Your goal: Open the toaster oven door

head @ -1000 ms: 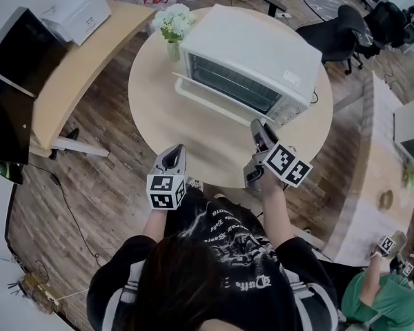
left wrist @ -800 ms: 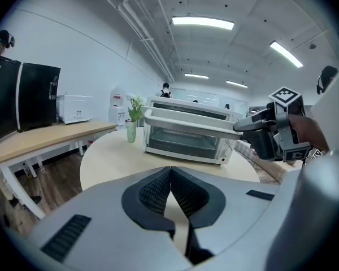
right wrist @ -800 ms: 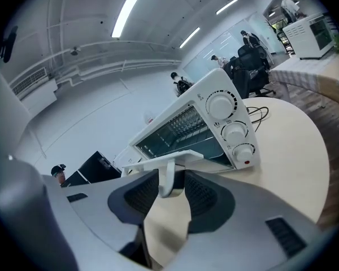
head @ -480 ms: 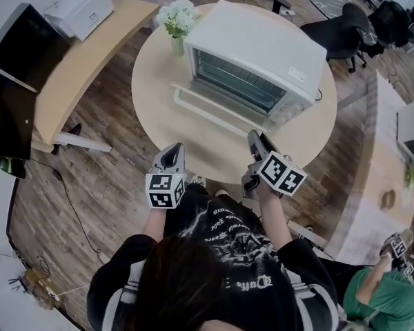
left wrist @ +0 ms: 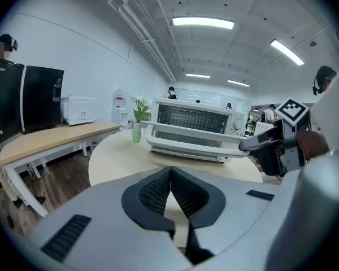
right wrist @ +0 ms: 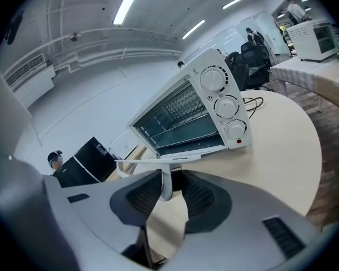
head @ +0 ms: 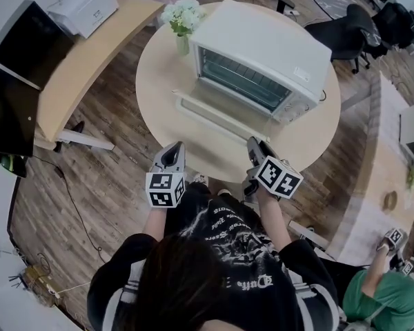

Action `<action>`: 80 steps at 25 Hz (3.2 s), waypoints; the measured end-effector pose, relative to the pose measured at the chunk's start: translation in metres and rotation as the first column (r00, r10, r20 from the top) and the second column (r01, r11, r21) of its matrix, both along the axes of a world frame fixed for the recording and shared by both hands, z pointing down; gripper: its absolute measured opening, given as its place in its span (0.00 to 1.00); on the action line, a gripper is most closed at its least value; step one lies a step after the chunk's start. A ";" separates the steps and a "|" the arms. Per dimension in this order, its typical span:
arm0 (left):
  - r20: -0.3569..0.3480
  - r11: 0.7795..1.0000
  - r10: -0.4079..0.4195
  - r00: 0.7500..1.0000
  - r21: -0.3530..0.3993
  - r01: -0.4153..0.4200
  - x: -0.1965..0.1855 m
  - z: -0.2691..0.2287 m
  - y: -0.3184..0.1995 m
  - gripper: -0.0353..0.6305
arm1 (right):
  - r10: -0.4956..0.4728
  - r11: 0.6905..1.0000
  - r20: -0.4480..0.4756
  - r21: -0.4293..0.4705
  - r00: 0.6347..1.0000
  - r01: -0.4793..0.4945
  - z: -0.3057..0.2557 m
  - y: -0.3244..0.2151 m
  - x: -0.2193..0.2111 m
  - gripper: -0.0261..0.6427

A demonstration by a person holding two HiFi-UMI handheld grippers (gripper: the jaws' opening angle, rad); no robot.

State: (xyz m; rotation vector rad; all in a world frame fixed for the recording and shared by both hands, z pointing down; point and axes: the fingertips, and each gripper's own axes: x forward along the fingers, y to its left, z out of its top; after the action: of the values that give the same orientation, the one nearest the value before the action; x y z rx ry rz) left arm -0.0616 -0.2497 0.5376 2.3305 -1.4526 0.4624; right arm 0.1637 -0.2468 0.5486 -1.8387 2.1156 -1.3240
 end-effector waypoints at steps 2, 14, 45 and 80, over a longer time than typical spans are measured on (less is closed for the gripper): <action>-0.001 1.000 -0.001 1.000 -0.002 0.001 0.000 0.002 0.000 0.08 | -0.009 1.000 -0.006 -0.014 1.000 0.009 0.006 0.002 -0.003 0.22; 0.005 1.000 -0.019 1.000 0.005 0.019 -0.011 0.001 0.004 0.08 | -0.049 0.996 -0.111 -0.079 0.993 0.041 0.043 0.019 -0.018 0.21; 0.042 0.999 -0.011 0.999 -0.045 0.013 -0.003 0.022 0.029 0.08 | -0.109 0.994 -0.272 -0.041 0.956 0.102 0.110 0.034 -0.030 0.22; 0.053 0.998 -0.042 0.998 -0.044 0.044 -0.007 0.020 0.043 0.08 | -0.164 0.984 -0.364 0.009 0.917 0.180 0.124 0.055 -0.029 0.26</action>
State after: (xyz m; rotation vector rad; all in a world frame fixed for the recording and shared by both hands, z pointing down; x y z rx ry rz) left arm -0.0683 -0.2065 0.5577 2.2635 -1.4970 0.5423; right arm 0.1343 -0.1921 0.6724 -2.0546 2.5146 -1.0172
